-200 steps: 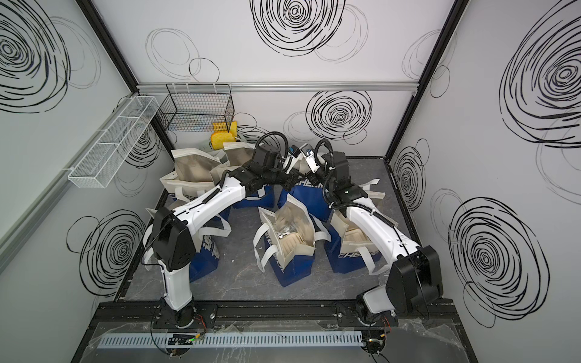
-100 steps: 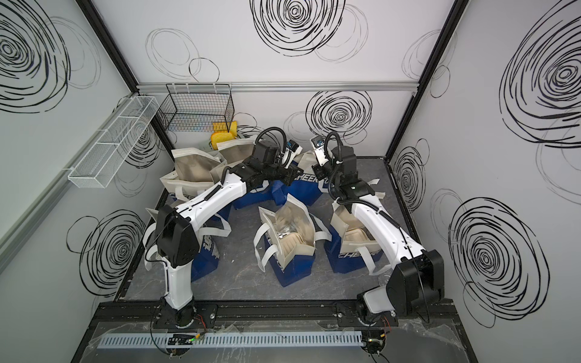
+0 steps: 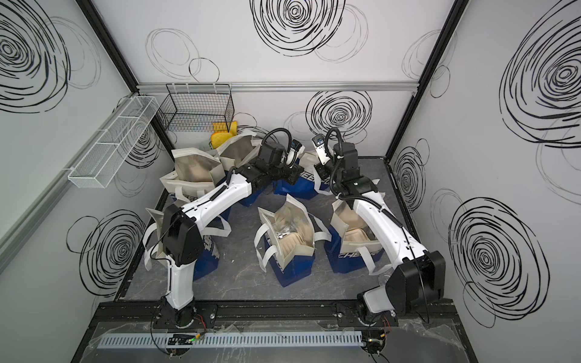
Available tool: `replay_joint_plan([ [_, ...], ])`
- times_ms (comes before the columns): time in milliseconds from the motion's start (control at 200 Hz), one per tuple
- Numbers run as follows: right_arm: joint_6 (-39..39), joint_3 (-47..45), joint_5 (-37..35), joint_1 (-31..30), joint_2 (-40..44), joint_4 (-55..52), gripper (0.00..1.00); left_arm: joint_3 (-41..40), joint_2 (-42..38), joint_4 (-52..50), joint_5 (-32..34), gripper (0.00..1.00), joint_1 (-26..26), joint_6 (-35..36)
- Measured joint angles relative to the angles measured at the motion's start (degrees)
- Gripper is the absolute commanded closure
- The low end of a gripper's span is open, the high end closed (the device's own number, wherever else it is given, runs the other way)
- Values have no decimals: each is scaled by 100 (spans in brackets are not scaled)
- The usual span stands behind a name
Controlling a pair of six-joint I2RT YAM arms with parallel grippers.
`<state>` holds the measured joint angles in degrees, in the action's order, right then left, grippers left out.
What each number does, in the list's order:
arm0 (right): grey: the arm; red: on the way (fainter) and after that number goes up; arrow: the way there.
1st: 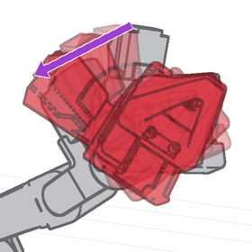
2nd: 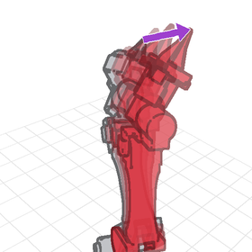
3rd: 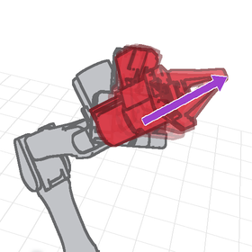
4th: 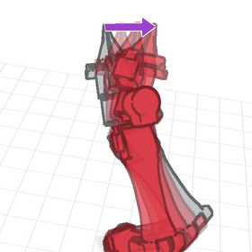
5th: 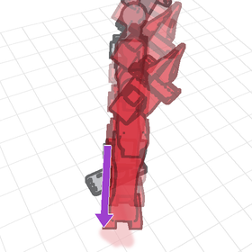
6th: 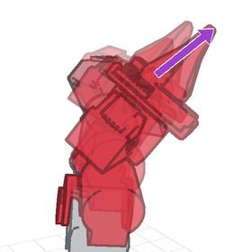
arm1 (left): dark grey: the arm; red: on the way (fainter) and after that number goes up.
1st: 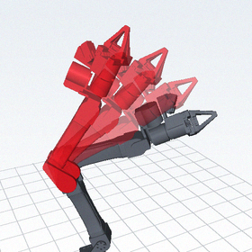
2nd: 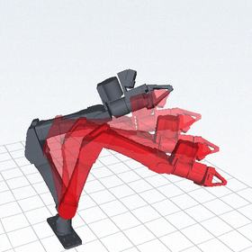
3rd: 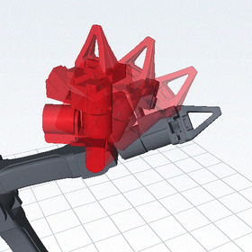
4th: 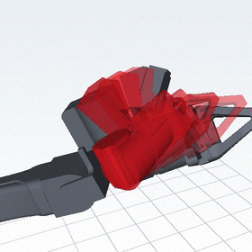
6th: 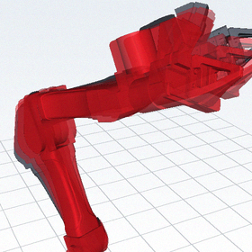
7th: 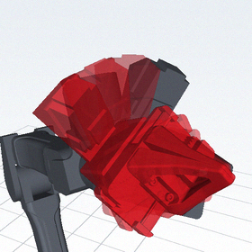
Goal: Open the takeout bag
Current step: Open the takeout bag at the center of the board.
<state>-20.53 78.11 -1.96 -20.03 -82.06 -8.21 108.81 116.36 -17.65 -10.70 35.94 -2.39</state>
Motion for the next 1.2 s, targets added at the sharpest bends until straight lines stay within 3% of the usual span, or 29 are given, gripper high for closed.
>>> replay_joint_plan([
  [385,-415,455,116,175,-332,-258,100,-184,13,317,669,100,109,245],
  [660,-334,463,568,240,-363,-476,100,-538,-105,570,367,100,52,22],
  [785,118,197,960,306,-160,-269,62,-529,-195,404,120,100,-101,-219],
  [840,313,98,1095,348,-26,-157,53,-509,-201,264,55,100,-195,-326],
  [905,490,-17,1213,372,151,13,48,-391,-199,98,2,100,-302,-435],
  [1200,772,-313,1598,350,433,291,49,90,-203,-417,-243,100,-431,-682],
])
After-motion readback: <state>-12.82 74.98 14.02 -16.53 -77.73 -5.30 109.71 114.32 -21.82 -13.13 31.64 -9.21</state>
